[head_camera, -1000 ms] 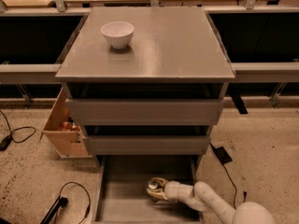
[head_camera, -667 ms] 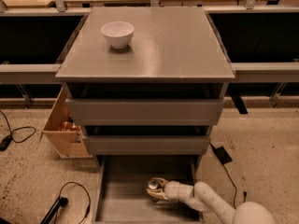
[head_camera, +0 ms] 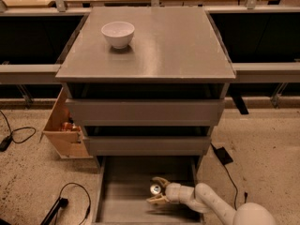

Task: Place redbull can into bottom drawer

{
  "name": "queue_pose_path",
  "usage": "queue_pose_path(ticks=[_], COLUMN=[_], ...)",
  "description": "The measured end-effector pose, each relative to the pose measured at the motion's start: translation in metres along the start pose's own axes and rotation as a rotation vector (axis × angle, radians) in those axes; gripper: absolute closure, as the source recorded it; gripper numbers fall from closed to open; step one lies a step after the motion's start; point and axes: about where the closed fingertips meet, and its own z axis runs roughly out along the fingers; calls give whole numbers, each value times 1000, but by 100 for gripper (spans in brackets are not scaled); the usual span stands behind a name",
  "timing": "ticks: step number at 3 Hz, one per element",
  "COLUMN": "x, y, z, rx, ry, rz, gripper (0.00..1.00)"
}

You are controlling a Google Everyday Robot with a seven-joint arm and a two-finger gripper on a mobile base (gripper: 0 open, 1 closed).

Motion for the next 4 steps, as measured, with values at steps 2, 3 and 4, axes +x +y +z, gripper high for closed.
queue_pose_path(ticks=[2,3,4], x=[-12,-43,-82], y=[0,-1,10], z=[-9,-53,-86], rx=[0,15,-14], ry=[-45,-46,-16], rz=[-8,-39,-58], gripper=[0,0,0])
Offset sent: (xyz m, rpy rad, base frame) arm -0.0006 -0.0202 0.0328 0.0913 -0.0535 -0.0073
